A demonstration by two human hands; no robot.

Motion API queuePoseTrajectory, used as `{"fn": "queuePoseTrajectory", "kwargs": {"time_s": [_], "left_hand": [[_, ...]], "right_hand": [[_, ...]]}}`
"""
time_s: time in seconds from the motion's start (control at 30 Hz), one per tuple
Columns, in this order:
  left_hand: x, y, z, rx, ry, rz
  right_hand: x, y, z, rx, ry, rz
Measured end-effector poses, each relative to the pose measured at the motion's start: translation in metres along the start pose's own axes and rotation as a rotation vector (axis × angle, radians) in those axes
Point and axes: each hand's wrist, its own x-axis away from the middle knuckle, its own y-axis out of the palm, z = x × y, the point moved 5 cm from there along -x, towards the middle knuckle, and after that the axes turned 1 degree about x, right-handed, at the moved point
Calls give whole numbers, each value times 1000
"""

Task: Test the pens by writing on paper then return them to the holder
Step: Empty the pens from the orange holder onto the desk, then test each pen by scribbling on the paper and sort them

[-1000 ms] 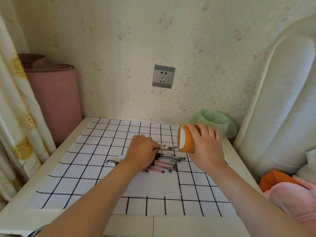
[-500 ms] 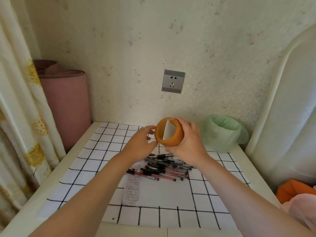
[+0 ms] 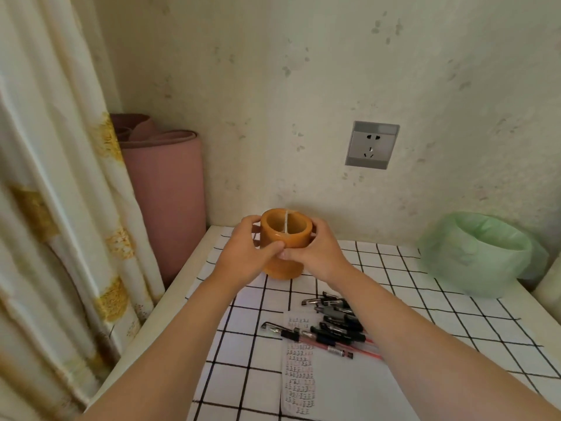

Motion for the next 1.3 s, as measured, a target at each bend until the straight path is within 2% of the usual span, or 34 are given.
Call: {"fn": "queuePoseTrajectory", "kwargs": {"time_s": [0.2,0.4,0.6,0.73,0.9,1.0,1.1,1.17,1.3], "left_hand": [[-16,-9,-20,-32,-1,60],[-32,-10,-25,-44,6,120],[-39,-4,-28,3,-9,100],[-42,-6,-28,6,-25,67],[-39,-8,-20,-56,-49,16],[-26,-11,-7,-116,-94,123],[-6,-10,15,-142,-34,213],[9,-4,29,-159,5,176],[41,19,45,-244,109,-52]], "right_hand": [[-23,21,7,25,-48,-9],[-33,25,13,100,-26,168],[-41,32,13,85,-62,217],[-46,33,13,100,-65,175],[-39,24,7,97,-72,19],[-29,8,0,198,-80,21],[-13,-16,-8,285,-21,13],[0,-33,-15,360,-1,-34],[35,-60,-28,478,1,-116]]}}
